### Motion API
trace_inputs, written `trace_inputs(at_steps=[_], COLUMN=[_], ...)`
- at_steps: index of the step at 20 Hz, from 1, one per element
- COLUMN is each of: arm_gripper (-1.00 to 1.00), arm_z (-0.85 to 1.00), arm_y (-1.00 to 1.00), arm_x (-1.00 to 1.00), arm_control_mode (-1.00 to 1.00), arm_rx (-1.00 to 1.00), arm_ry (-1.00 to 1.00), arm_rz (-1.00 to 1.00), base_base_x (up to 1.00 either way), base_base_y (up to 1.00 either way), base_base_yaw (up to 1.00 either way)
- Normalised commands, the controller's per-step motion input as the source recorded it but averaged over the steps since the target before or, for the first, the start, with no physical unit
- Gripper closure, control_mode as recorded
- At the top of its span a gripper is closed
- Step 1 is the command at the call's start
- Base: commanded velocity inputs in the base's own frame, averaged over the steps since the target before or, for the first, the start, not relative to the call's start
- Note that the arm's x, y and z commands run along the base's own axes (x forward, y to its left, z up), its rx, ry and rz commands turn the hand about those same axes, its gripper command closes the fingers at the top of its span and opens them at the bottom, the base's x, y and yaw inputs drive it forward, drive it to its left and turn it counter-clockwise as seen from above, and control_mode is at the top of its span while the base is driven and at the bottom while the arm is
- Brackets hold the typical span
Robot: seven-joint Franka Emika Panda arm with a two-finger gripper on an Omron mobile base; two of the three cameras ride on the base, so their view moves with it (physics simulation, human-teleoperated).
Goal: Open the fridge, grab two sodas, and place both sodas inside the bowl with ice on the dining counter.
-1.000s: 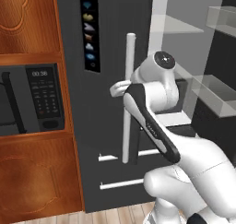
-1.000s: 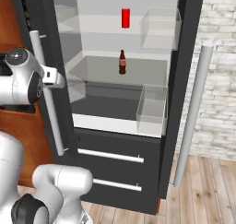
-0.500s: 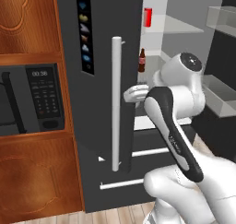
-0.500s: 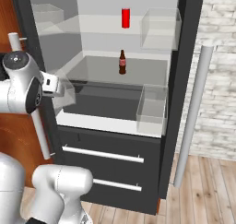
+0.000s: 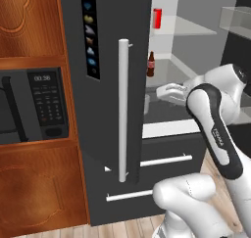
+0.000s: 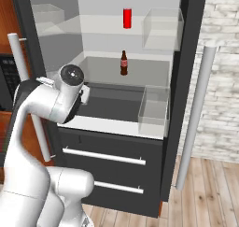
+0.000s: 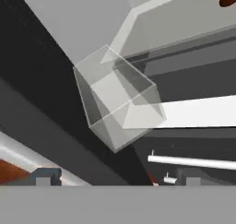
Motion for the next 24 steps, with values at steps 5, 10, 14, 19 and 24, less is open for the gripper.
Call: trace_inputs(at_steps=[5, 10, 14, 19, 24], arm_gripper=[-1.0, -1.0, -1.0, -1.0, -1.0], arm_z=[0.0, 0.04, 0.01, 0.0, 0.0], arm_y=[-0.03, 0.01, 0.43, 0.69, 0.81], arm_x=[0.84, 0.75, 0.61, 0.43, 0.05], arm_control_mode=[-1.0, -1.0, -1.0, -1.0, -1.0], arm_rx=[0.32, 0.26, 0.16, 0.07, 0.01], arm_ry=[0.07, 0.09, 0.07, 0.09, 0.06], arm_rz=[0.09, 0.04, 0.05, 0.06, 0.09], base_base_x=[0.0, 0.0, 0.0, 0.0, 0.0], base_base_y=[0.0, 0.0, 0.0, 0.0, 0.0], base_base_yaw=[0.0, 0.0, 0.0, 0.0, 0.0])
